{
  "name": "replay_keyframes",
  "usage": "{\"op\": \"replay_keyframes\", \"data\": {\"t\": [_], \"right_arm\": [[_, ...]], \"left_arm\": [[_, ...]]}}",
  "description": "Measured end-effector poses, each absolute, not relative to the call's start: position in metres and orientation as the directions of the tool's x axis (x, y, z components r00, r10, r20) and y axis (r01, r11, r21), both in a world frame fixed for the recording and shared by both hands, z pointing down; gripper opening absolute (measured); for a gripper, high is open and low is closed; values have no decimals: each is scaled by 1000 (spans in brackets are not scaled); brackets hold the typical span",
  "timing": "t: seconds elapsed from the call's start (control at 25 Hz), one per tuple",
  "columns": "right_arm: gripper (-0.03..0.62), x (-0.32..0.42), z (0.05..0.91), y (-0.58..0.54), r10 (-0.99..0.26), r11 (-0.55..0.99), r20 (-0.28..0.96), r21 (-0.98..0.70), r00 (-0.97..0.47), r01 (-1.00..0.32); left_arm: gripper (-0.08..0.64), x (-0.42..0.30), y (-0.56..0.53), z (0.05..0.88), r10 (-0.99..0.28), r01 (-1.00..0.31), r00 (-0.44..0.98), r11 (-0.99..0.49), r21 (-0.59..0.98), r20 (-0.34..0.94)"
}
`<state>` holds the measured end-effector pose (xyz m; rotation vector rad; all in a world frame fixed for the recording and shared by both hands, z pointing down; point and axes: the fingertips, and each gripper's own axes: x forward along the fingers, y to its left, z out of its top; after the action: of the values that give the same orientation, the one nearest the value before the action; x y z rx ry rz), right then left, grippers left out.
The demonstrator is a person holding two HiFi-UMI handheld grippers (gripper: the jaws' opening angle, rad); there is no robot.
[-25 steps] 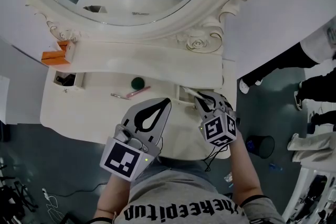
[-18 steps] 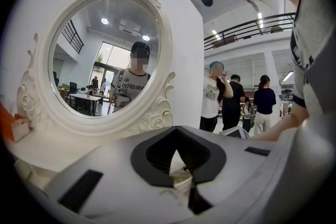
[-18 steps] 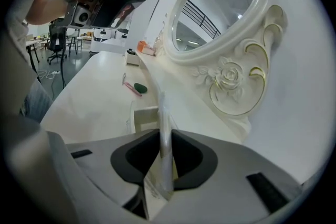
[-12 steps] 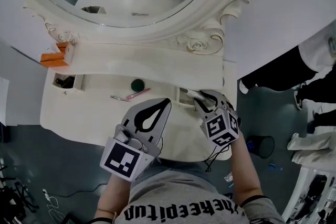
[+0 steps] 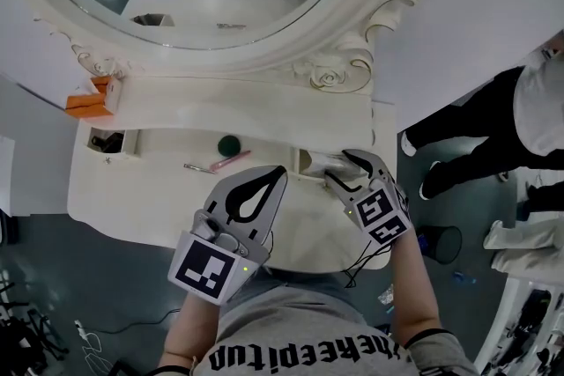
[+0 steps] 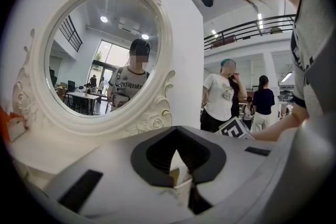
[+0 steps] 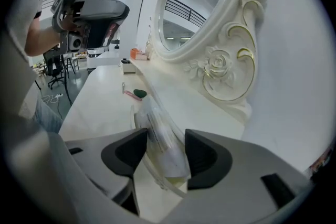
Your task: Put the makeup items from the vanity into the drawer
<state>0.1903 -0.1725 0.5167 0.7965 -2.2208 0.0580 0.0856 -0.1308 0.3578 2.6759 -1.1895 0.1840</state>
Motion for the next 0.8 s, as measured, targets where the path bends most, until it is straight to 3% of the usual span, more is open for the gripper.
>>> {"op": "replay_keyframes", "data": {"t": [0.36,0.8], "right_arm": [[253,191,498,-173,-558,770,613,133,-559,-624],[31,185,479,-170,-628,717,533,114,-566,-688]], "left_arm": [[31,84,-130,357,-719,-745,667,-654,134,198],[31,80,-126,353,-711,-735,677,-667,122,193]]}}
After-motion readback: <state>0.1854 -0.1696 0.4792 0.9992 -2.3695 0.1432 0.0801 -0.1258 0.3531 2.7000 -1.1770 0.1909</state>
